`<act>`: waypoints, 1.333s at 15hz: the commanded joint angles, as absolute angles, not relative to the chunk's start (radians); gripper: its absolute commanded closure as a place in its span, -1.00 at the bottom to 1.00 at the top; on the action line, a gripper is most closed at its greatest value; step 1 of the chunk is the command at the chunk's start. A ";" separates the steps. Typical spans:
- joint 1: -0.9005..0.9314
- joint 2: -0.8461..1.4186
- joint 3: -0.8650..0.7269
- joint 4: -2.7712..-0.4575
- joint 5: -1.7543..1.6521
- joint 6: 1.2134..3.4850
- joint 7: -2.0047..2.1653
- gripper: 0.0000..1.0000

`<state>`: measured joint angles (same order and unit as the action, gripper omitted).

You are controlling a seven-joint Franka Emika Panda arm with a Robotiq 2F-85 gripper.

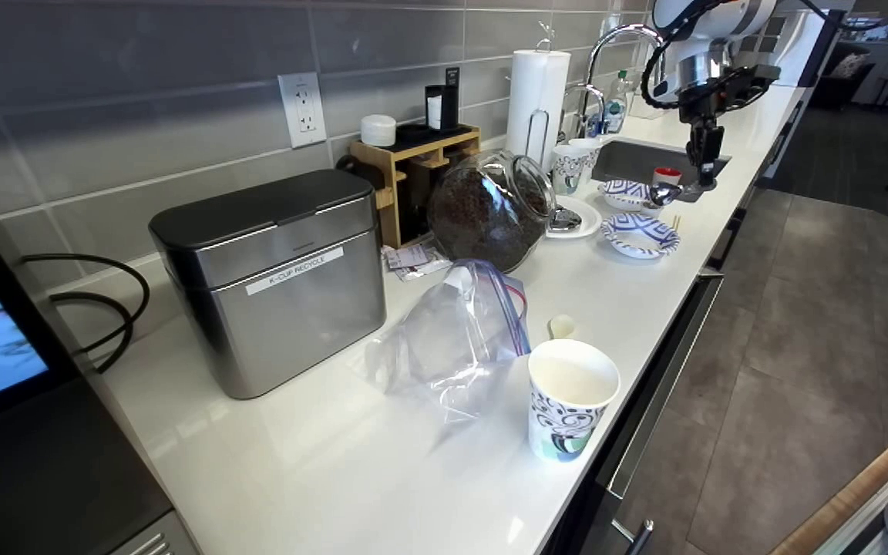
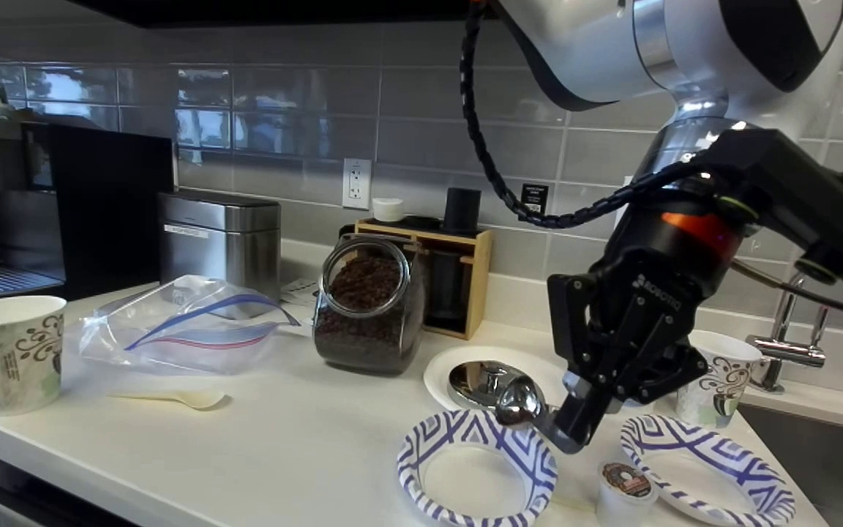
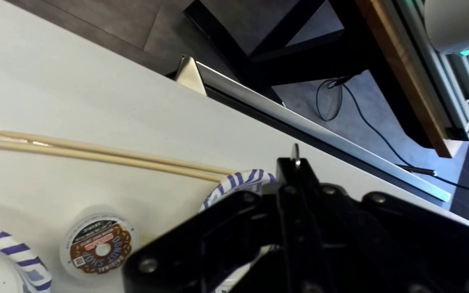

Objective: Use the spoon to put some of the contents of the jar in the plate

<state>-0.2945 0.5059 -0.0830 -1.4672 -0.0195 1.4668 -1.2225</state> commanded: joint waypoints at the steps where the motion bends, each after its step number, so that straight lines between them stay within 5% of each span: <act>1: -0.261 0.431 -0.082 -1.564 -0.075 1.567 -1.198 0.98; 20: -0.120 0.105 -0.080 -2.043 -0.386 1.966 -0.872 0.98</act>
